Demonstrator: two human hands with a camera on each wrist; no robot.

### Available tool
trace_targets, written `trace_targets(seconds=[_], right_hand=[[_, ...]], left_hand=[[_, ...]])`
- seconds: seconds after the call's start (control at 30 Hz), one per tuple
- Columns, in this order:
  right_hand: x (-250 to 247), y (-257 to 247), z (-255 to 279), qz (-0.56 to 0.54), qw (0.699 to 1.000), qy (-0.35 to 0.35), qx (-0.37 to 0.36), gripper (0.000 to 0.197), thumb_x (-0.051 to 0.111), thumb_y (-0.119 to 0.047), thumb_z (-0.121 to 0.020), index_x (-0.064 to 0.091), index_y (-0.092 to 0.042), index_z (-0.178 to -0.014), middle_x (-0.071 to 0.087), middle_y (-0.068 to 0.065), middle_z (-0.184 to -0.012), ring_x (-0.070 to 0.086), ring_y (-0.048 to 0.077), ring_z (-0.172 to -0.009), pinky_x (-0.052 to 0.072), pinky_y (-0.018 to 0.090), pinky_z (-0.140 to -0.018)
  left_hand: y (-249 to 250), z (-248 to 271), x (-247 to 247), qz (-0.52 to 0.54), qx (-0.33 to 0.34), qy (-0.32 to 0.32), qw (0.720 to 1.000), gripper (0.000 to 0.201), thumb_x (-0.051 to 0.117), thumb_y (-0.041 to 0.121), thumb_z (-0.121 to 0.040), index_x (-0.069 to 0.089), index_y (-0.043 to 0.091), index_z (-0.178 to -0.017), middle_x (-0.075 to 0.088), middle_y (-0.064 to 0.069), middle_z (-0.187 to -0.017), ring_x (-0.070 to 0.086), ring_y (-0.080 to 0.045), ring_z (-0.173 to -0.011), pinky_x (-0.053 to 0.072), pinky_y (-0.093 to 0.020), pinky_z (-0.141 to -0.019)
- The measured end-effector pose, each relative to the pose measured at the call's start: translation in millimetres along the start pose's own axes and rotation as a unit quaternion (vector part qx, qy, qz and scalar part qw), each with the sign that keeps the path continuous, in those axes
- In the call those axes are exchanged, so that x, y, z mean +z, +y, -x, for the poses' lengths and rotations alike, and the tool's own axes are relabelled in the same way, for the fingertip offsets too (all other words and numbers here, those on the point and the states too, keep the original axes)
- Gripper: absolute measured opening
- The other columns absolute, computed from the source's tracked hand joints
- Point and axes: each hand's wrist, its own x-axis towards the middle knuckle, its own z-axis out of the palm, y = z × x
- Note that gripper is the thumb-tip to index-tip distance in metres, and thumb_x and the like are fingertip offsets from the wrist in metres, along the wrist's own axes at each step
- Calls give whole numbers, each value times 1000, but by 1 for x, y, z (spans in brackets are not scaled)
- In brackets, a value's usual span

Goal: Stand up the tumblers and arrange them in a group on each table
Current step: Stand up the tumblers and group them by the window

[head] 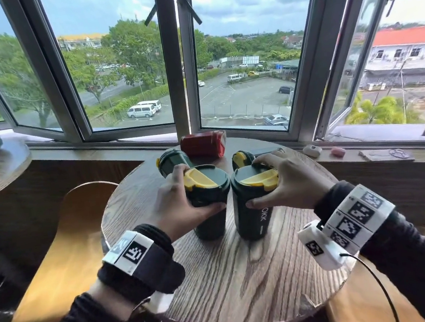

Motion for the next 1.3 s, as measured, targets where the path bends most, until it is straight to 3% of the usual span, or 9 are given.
trace_targets(seconds=[0.17,0.33,0.43,0.57,0.8,0.9,1.07,1.23,1.3], right_hand=[[1,-1,4,11,1000,9,-8,91,82,-54,-51,50,-17,-127,53,-1,-115,47,9,-100,33,16,-79],[2,-2,6,14,999,33,-18,87,82,-55,-50,53,-15,-122,51,-6,-106,44,6,-94,30,-5,-69],[3,-2,7,16,999,46,-18,85,79,-60,-50,56,-15,-117,56,-4,-104,50,8,-91,33,1,-68],[7,-4,7,8,999,46,-11,90,69,-74,-42,56,-15,-109,57,-2,-99,55,13,-87,41,17,-71],[5,-14,12,-24,999,-30,-20,96,83,-55,-49,47,-13,-128,61,-2,-107,58,12,-93,47,16,-76],[6,-20,11,-24,999,-24,-29,94,83,-53,-50,49,-11,-126,63,0,-107,59,13,-93,49,20,-80],[9,-32,9,-49,998,-6,-32,81,83,-52,-51,55,-13,-116,62,-5,-95,58,8,-82,46,11,-68],[15,-38,3,-50,998,-13,-37,78,84,-50,-52,56,-12,-114,60,-6,-93,57,8,-82,46,12,-68],[16,-39,2,-55,998,-13,-37,76,85,-48,-53,56,-13,-114,59,-7,-91,56,8,-82,45,10,-69]], left_hand=[[-2,-5,4,-2,1,-1,1000,94,84,48,-53,38,16,-128,58,-4,-114,56,-19,-100,42,-23,-83],[-5,-10,4,7,16,-16,1000,92,84,43,-57,37,15,-131,57,-5,-119,55,-19,-104,45,-28,-90],[-5,-14,4,9,15,-29,999,93,83,42,-58,34,17,-133,56,-5,-122,55,-21,-107,46,-33,-93],[-7,-16,6,18,6,-31,999,93,84,39,-58,34,17,-133,56,-5,-121,55,-19,-105,41,-25,-87],[-6,-15,-1,13,10,-21,1000,90,85,37,-57,39,15,-130,59,-4,-117,50,-10,-94,35,-17,-80],[-8,-14,-4,7,5,-14,1000,89,85,34,-58,39,15,-131,59,-5,-119,49,-10,-95,35,-18,-81],[-13,-18,-11,-10,-7,-10,1000,88,85,32,-60,37,15,-133,59,-7,-122,55,-21,-106,34,-18,-83],[-19,-20,-13,-2,-8,-15,1000,89,85,29,-60,36,15,-134,59,-7,-121,51,-13,-97,35,-19,-83],[-21,-22,-12,4,-13,-15,1000,90,85,29,-60,35,15,-134,59,-7,-121,54,-18,-101,36,-21,-84]])
